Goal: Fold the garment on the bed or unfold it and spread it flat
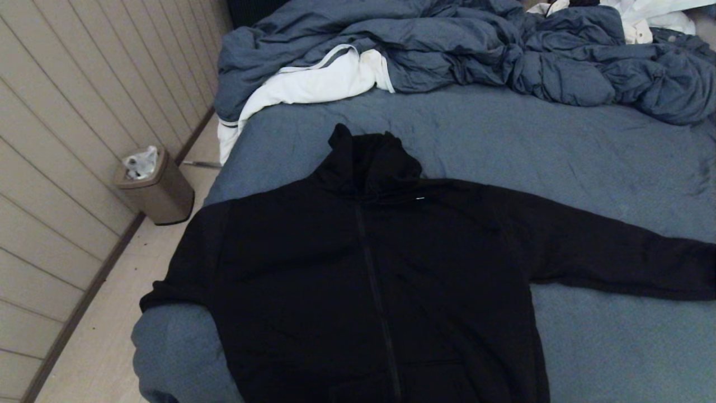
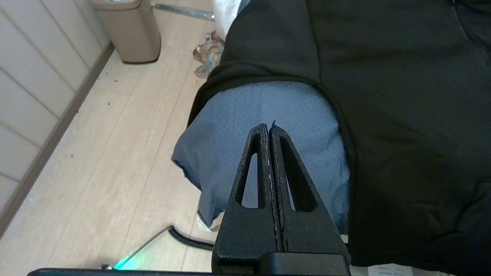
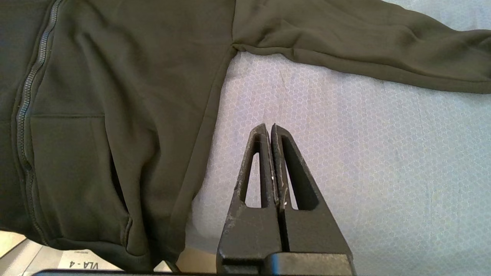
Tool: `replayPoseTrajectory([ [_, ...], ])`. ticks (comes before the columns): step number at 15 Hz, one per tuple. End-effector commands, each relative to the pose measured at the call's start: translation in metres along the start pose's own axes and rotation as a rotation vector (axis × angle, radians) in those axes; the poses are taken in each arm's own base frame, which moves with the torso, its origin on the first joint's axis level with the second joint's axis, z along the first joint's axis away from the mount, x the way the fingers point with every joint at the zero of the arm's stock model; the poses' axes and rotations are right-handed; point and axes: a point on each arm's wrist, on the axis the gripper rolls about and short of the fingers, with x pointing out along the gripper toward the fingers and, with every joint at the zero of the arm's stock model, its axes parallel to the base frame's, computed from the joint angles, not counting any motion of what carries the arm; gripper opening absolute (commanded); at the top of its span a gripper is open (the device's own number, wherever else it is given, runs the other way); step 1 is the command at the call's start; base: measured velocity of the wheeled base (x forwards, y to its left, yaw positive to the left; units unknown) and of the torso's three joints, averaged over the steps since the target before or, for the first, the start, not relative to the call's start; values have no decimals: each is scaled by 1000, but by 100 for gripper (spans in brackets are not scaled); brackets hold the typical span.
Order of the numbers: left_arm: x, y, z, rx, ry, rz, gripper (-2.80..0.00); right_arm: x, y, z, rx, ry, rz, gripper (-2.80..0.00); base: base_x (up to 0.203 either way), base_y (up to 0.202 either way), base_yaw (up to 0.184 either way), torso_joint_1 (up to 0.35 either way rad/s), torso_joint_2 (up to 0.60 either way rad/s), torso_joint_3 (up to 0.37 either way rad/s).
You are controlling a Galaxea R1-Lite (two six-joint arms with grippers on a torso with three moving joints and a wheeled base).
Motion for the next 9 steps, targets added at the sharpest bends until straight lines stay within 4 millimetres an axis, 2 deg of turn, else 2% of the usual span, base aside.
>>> replayPoseTrajectory([
  [1, 1, 0, -2, 0, 9, 1, -280, 0, 0, 0, -1, 2, 1, -280, 0, 0, 0, 0, 0, 0],
  [3, 1, 0, -2, -8, 8, 2, -280, 0, 0, 0, -1, 3, 1, -280, 0, 0, 0, 0, 0, 0],
  [4, 1, 0, -2, -9, 7, 4, -280, 0, 0, 0, -1, 3, 1, 0, 0, 0, 0, 0, 0, 0],
  [9, 1, 0, -1, -11, 2, 1, -280, 0, 0, 0, 1, 0, 1, 0, 0, 0, 0, 0, 0, 0],
])
